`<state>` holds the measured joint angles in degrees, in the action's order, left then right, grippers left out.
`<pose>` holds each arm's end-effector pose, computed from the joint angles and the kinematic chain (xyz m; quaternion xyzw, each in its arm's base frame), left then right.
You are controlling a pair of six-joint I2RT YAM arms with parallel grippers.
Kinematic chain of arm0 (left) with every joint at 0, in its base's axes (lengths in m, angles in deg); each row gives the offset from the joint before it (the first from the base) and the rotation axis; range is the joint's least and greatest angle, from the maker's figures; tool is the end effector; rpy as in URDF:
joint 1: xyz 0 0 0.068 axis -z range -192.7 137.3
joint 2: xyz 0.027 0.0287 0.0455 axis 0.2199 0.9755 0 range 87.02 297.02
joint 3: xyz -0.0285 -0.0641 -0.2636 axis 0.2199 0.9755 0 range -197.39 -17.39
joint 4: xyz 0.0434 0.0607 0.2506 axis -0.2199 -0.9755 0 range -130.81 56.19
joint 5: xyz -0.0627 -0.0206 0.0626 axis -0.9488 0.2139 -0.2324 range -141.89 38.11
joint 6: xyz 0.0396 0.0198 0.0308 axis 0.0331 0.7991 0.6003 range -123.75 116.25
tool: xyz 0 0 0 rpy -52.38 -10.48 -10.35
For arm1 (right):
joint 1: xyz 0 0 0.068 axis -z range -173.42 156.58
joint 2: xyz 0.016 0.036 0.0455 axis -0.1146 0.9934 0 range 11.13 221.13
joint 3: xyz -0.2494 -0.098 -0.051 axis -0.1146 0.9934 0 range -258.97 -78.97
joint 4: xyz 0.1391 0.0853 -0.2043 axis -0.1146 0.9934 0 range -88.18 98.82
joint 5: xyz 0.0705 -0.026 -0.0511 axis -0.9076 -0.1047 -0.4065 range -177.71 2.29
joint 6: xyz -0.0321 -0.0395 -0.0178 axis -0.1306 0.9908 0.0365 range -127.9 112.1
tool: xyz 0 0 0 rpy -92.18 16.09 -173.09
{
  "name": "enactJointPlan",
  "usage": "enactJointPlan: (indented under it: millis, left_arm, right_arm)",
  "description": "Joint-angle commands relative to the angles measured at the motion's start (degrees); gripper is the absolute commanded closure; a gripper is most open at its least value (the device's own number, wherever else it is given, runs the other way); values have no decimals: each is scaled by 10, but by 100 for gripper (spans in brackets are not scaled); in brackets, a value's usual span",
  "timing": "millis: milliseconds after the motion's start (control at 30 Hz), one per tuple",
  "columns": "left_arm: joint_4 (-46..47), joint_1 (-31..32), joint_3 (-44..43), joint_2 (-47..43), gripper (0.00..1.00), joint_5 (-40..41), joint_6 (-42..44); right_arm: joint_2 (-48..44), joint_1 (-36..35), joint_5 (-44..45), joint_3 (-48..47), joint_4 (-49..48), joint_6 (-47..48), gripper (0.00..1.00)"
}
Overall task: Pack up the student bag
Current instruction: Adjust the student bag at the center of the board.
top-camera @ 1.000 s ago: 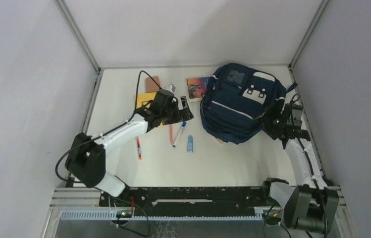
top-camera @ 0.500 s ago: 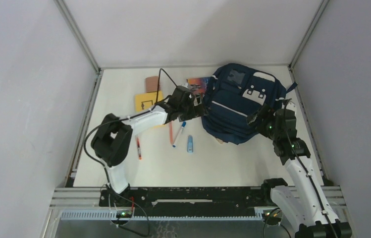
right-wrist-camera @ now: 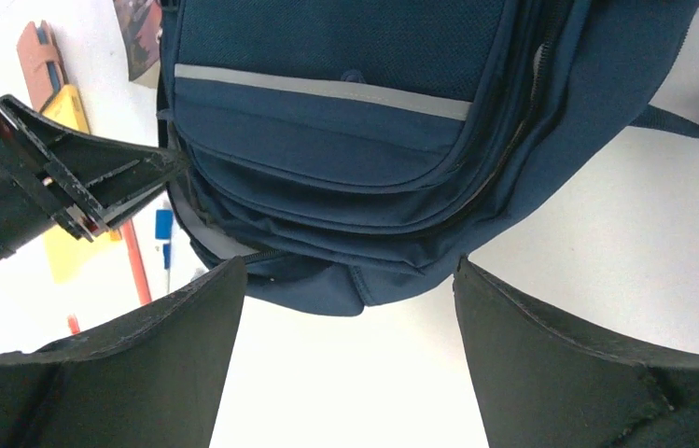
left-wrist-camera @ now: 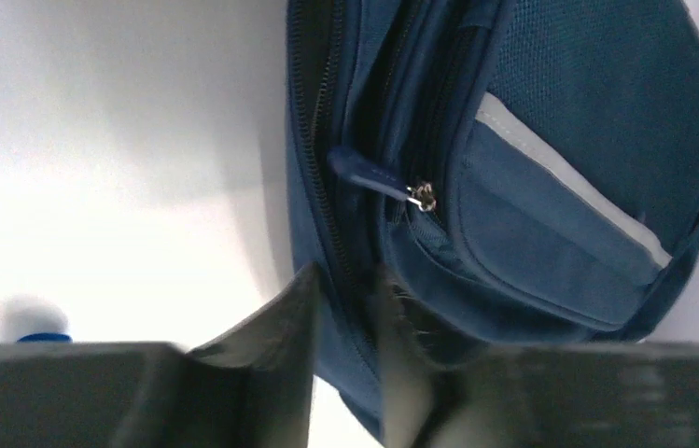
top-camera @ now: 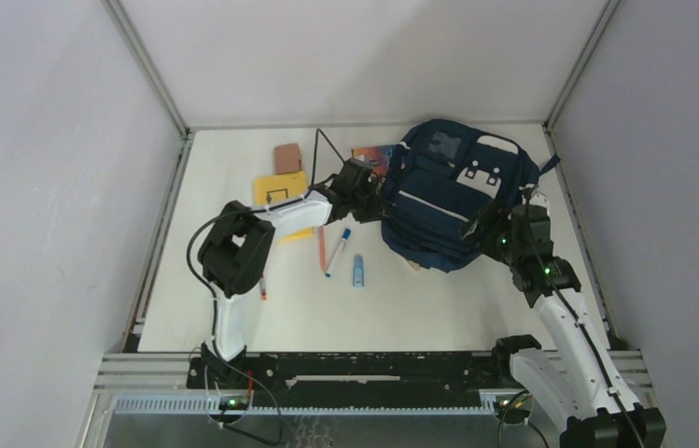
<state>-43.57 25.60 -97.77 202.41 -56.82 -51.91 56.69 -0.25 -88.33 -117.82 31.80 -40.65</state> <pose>0.3482 -0.2789 0.1835 -0.0628 0.9203 -0.2921 0.2527 0.1721 0.0211 0.2674 0.1980 0.8715 0.1565 0.4206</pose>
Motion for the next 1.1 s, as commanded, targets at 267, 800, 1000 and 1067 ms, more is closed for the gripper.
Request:
enactJointPlan:
  millis: [267, 800, 1000, 1067]
  left_arm:
    - [-112, 1, -207, -54, 100, -57, 117]
    - [-156, -5, -292, -41, 100, -178, 152]
    - [-167, -14, -313, -35, 89, -187, 162]
    - [-190, -16, -334, -26, 71, -179, 172]
  right_arm:
    - [68, -235, 151, -85, -45, 109, 9]
    - [264, -264, 212, -142, -140, 213, 3]
    - [273, -217, 194, -163, -97, 175, 100]
    - [267, -161, 162, -190, -55, 131, 100]
